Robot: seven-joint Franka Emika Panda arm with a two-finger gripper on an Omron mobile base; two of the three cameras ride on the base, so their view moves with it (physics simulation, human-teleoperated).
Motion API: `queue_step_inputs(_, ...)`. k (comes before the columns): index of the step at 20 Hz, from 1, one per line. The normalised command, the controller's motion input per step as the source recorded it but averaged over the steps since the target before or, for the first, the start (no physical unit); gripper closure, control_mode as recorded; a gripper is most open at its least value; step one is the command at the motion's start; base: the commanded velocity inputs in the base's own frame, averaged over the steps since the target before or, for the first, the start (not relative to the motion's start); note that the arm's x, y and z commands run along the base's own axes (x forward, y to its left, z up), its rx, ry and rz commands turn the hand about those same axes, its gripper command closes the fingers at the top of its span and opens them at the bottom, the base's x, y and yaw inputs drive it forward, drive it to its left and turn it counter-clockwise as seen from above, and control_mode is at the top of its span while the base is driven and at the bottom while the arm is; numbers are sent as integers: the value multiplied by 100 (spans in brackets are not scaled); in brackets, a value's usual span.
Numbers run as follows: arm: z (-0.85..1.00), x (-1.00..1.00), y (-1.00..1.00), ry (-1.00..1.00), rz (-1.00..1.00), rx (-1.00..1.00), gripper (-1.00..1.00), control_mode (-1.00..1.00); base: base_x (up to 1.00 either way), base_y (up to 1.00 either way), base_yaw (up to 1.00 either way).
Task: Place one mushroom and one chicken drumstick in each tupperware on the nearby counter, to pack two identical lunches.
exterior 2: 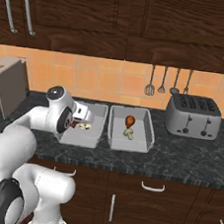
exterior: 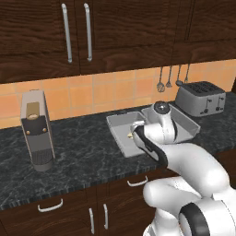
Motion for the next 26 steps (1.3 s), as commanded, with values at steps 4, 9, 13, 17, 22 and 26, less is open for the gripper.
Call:
queue_step_inputs(4,-43,44,15,0,0,-4,100,-100,0,0,0)
queue_step_inputs(9,-43,38,6,-1,0,-3,100,-100,0,0,0)
queue_step_inputs(13,-38,46,1,0,0,-1,-100,-100,0,0,0)
queue_step_inputs(17,-34,42,6,0,0,-3,-100,-100,0,0,0)
queue_step_inputs(22,-18,46,5,0,-1,-2,-100,-100,0,0,0)
queue_step_inputs(26,-5,26,0,0,-2,0,-100,-100,0,0,0)
